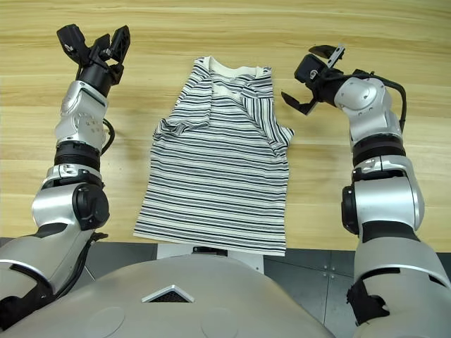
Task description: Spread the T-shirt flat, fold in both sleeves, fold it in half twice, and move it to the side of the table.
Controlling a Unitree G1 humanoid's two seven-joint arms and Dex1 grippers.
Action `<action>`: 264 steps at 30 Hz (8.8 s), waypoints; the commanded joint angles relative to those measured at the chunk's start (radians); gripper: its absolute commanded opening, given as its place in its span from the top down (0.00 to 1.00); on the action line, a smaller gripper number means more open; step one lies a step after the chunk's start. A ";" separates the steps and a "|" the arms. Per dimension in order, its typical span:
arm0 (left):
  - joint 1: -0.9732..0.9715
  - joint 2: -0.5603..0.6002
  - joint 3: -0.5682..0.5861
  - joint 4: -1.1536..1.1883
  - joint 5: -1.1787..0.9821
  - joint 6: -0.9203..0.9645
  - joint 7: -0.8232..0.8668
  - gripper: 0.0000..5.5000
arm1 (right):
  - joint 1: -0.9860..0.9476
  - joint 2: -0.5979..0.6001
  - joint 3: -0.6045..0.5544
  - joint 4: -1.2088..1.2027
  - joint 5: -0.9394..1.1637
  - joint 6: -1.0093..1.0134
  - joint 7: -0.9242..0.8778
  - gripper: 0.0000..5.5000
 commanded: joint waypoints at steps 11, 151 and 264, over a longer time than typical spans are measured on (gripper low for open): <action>0.005 0.023 0.003 -0.055 0.011 0.040 0.016 0.40 | 0.300 -0.070 0.039 -0.575 -0.011 0.220 0.127 0.01; 0.208 0.323 -0.410 -0.273 0.652 -0.630 -0.072 0.40 | -0.043 -0.065 -0.018 -0.232 -0.003 -0.262 0.028 0.01; 0.363 0.622 -0.928 -0.383 0.793 -1.152 -0.213 0.98 | 0.466 -0.500 0.242 -0.964 -0.365 -0.793 -0.135 0.98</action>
